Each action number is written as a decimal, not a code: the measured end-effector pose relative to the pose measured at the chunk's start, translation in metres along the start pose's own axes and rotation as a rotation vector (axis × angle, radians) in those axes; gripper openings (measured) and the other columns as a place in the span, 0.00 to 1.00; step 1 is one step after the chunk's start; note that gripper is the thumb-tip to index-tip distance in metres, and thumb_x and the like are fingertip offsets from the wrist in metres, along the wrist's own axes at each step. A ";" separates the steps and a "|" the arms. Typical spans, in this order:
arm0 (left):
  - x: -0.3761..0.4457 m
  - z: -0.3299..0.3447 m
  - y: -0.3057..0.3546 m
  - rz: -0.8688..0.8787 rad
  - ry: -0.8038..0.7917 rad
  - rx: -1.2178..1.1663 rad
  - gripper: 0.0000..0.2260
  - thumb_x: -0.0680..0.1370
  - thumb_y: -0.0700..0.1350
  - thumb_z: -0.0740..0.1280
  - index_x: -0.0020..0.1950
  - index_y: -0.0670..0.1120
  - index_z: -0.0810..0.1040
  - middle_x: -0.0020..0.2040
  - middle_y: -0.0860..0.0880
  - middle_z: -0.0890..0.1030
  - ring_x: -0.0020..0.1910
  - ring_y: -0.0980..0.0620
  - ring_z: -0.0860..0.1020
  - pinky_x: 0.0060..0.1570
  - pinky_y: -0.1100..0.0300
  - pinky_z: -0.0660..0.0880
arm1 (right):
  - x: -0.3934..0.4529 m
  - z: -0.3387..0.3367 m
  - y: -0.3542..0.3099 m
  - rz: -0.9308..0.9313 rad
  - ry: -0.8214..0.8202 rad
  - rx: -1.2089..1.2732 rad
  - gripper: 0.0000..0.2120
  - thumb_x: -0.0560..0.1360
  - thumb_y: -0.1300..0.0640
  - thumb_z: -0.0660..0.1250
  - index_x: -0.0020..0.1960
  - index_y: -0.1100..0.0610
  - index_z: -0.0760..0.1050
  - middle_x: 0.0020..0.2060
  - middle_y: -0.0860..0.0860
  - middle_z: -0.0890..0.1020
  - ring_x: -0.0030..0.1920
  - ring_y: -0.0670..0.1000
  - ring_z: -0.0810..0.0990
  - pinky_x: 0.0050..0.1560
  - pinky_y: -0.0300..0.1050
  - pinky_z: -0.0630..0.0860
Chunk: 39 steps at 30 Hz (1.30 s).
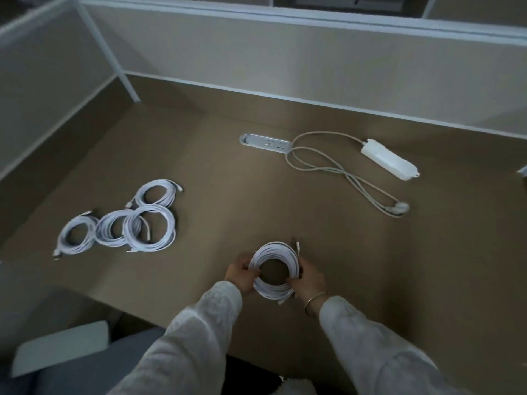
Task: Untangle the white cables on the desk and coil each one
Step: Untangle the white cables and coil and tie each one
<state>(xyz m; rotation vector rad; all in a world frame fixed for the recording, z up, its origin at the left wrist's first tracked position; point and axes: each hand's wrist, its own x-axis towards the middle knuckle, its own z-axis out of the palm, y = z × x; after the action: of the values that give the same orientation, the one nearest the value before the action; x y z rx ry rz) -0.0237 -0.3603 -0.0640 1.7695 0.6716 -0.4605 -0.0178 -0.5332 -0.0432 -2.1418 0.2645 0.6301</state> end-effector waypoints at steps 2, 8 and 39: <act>0.005 -0.032 -0.013 -0.028 0.016 -0.049 0.11 0.73 0.32 0.69 0.50 0.47 0.79 0.48 0.40 0.82 0.48 0.44 0.80 0.54 0.45 0.78 | -0.001 0.024 -0.022 -0.012 -0.042 -0.018 0.23 0.72 0.63 0.68 0.66 0.55 0.72 0.57 0.54 0.81 0.60 0.55 0.77 0.55 0.38 0.68; 0.055 -0.115 -0.081 -0.071 0.064 -0.094 0.14 0.65 0.42 0.70 0.50 0.50 0.80 0.49 0.39 0.83 0.50 0.38 0.81 0.53 0.38 0.77 | 0.004 0.096 -0.077 -0.056 -0.155 -0.033 0.19 0.72 0.62 0.68 0.62 0.54 0.74 0.56 0.54 0.81 0.59 0.55 0.78 0.61 0.48 0.73; 0.071 -0.290 -0.026 -0.114 0.234 -0.460 0.05 0.76 0.36 0.70 0.46 0.40 0.74 0.44 0.40 0.79 0.37 0.47 0.80 0.38 0.52 0.82 | 0.097 0.221 -0.232 -0.036 -0.060 0.003 0.14 0.72 0.55 0.71 0.56 0.59 0.77 0.48 0.54 0.82 0.50 0.54 0.80 0.56 0.49 0.75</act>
<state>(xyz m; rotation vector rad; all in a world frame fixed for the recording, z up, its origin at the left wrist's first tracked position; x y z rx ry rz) 0.0062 -0.0630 -0.0422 1.3620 0.9631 -0.1553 0.0811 -0.2137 -0.0449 -2.1158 0.1932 0.6716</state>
